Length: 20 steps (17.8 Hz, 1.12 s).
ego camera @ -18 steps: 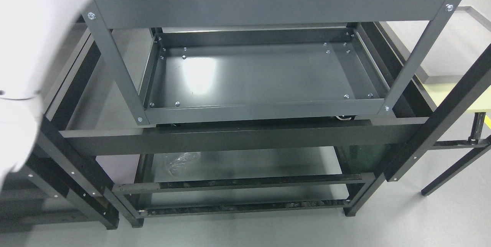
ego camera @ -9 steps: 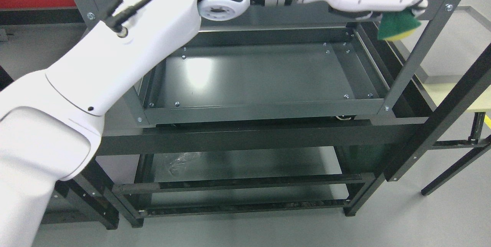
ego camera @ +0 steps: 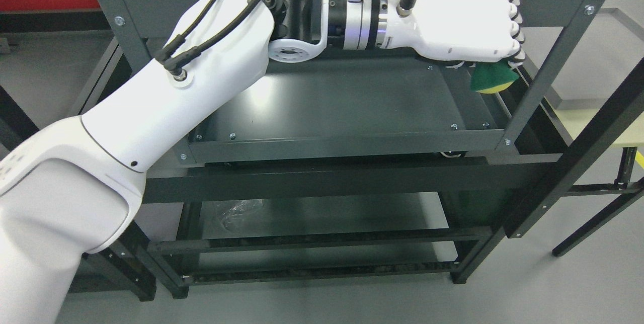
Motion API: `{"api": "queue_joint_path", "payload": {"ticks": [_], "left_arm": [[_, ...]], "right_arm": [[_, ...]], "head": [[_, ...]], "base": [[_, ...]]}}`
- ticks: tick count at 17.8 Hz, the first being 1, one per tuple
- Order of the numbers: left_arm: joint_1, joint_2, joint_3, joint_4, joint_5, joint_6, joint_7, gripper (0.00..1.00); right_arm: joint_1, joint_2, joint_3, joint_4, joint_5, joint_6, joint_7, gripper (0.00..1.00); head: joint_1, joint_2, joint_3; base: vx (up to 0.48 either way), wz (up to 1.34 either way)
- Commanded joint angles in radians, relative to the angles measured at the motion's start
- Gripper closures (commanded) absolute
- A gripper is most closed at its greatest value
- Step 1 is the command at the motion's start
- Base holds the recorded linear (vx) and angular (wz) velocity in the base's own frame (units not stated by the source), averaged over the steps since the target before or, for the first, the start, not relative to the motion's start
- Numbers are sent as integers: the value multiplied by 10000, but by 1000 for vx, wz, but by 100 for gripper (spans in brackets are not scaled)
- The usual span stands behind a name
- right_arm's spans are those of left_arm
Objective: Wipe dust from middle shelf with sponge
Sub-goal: 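Reach the sponge to the far corner again and wipe toward robot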
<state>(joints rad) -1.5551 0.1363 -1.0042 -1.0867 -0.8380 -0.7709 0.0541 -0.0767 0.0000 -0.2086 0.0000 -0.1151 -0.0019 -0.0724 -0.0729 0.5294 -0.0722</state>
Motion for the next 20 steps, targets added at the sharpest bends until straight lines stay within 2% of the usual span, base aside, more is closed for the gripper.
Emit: {"api": "queue_joint_path", "payload": {"ticks": [1, 6, 9, 12, 15, 20], "left_arm": [[471, 1808, 1190, -1279, 4, -145, -65, 100], [886, 3725, 2048, -3104, 616, -145, -157, 100], [1298, 5137, 2677, -3858, 1535, -145, -447, 100], [2111, 6395, 3597, -4257, 2089, -145, -495, 100], [3259, 7728, 5112, -4732, 2732, -145, -556, 100], [4673, 8759, 7094, -5041, 3178, -145, -678, 100]], "right_arm": [[0, -175, 0, -174, 0, 725, 3, 0], [0, -175, 0, -174, 0, 725, 3, 0], [0, -175, 0, -174, 0, 725, 3, 0], [0, -175, 0, -174, 0, 725, 3, 0], [-15, -175, 0, -174, 0, 725, 3, 0], [0, -175, 0, -174, 0, 725, 3, 0]], "head": [[0, 0, 0], [0, 0, 0], [0, 0, 0], [0, 0, 0], [0, 0, 0], [0, 0, 0]], "base": [[0, 0], [0, 0], [0, 0], [0, 0], [0, 0], [0, 0]]}}
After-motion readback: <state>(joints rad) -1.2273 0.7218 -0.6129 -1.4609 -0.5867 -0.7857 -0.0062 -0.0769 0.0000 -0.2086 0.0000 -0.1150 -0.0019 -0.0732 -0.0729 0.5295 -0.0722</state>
